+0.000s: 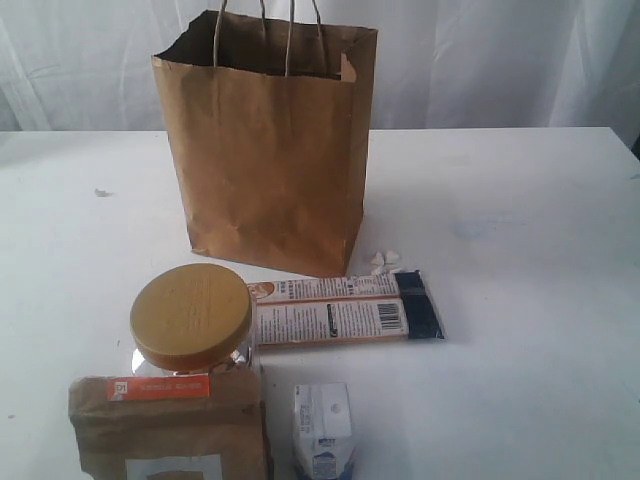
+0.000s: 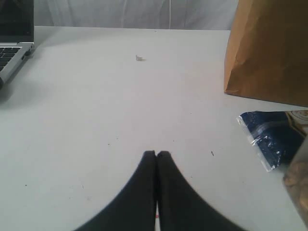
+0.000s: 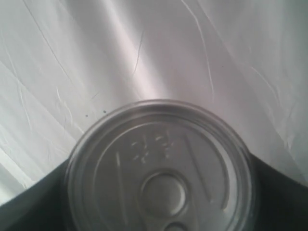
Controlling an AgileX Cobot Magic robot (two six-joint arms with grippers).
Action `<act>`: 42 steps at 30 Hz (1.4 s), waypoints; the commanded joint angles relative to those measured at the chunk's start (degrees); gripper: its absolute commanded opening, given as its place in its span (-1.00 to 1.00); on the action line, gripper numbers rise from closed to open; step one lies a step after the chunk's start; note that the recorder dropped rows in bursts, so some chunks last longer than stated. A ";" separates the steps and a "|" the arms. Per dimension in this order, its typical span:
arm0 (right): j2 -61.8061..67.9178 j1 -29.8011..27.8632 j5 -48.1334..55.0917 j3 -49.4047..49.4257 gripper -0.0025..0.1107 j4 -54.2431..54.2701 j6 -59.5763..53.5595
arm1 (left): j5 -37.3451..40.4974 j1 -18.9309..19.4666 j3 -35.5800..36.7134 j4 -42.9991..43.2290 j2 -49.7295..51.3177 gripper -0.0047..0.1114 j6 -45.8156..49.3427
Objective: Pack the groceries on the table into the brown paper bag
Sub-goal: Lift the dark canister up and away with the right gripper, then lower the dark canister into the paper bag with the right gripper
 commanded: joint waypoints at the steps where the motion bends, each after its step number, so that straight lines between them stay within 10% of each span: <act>1: -0.06 3.39 -9.91 -0.88 -0.76 -0.32 1.12 | 0.04 -0.08 0.11 -0.32 -0.29 -0.92 -0.04; 42: 28.93 12.66 -37.06 -11.77 -0.76 -25.32 20.53 | 0.04 -0.08 0.11 -0.32 -0.29 -0.92 -0.04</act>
